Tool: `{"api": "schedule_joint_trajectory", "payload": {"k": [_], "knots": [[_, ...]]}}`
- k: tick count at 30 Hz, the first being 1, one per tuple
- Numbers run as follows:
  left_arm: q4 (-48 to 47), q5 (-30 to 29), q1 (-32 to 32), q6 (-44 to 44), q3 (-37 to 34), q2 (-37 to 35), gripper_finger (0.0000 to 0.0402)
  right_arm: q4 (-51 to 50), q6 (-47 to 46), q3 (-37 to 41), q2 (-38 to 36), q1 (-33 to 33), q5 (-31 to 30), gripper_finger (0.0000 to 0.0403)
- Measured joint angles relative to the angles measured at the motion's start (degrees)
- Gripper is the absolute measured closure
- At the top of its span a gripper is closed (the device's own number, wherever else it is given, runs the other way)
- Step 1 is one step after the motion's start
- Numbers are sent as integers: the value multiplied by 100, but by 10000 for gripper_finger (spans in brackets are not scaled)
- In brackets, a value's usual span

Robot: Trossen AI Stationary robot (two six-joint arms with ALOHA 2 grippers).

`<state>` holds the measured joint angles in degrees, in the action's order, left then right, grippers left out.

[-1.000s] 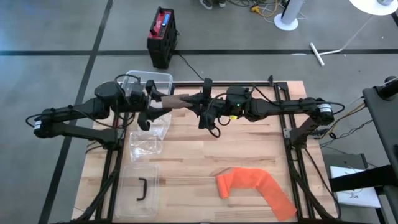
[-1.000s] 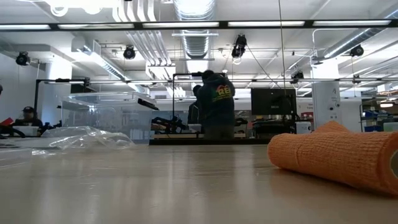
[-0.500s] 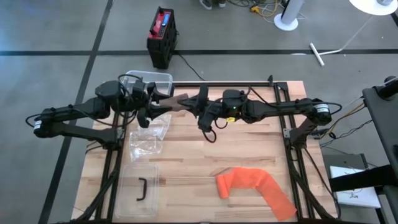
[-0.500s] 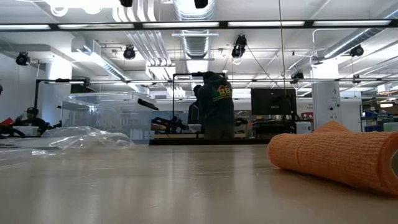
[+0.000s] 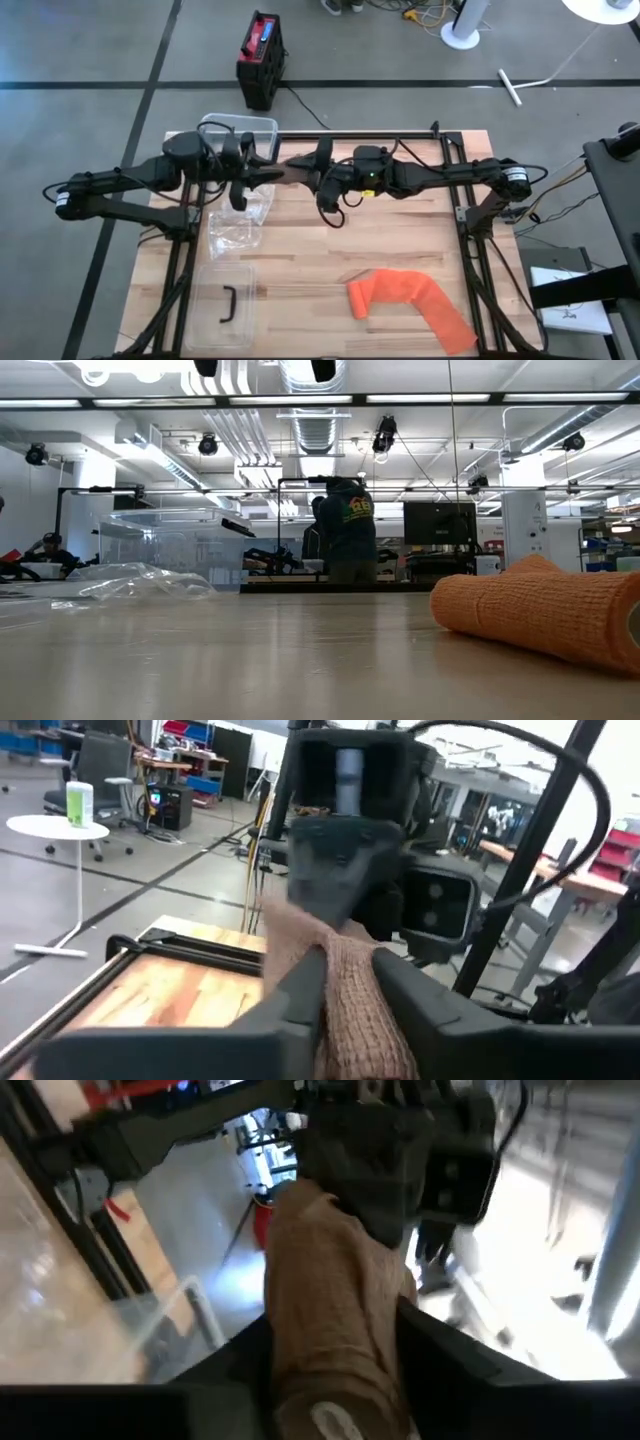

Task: Roll bandage
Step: Roll the brown bandage

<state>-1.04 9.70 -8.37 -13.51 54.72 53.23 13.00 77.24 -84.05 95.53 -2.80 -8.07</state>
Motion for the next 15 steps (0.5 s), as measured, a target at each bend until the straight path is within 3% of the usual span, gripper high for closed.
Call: {"api": "schedule_joint_trajectory", "payload": {"k": [5, 11, 15], "knots": [[-218, -72, 25, 578, 0, -138, 359, -266, -1942, 1, -100, 147, -132, 181], [-730, -584, 23, 1991, -17, -258, 351, -659, -4333, 1, -390, 293, 26, 101], [-736, -614, 34, 2504, -50, -148, 337, -687, -4914, -11, -432, 279, 81, 67]]}}
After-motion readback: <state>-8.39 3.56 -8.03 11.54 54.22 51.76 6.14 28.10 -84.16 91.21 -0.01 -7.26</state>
